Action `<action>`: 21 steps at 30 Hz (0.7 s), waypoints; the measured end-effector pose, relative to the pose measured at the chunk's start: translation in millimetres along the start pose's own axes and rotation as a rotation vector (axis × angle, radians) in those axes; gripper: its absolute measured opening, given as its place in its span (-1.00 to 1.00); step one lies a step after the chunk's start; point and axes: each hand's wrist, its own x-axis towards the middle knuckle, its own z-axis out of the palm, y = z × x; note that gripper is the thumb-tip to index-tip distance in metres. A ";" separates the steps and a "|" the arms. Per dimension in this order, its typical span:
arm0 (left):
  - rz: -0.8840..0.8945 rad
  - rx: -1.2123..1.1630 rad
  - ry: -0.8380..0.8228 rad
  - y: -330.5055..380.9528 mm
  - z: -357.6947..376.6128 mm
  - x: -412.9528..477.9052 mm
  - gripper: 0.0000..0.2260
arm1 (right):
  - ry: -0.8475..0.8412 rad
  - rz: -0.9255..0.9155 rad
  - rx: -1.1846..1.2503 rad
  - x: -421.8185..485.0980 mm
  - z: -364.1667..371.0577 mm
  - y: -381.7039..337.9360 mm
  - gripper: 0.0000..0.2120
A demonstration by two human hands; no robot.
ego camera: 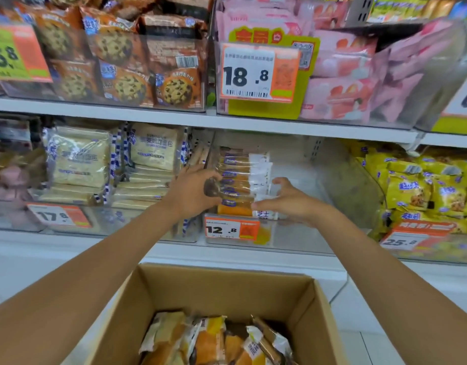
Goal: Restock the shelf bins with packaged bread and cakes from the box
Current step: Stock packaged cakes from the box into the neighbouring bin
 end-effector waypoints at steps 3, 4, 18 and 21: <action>-0.006 -0.011 0.004 0.0 2.2 -1.6 -0.46 | -0.103 0.085 0.048 10.1 3.8 -5.4 0.17; -0.009 0.005 -0.013 1.3 0.5 -2.7 -0.44 | -0.110 0.084 0.058 13.7 7.0 -4.2 0.16; -0.034 0.184 -0.011 16.4 -4.1 -12.8 -0.60 | 0.316 -0.112 -0.053 -11.2 18.7 -14.2 -0.24; 0.006 0.160 0.186 26.2 1.0 -35.8 -0.65 | 0.642 -0.376 -0.274 -38.2 37.9 -5.2 -0.53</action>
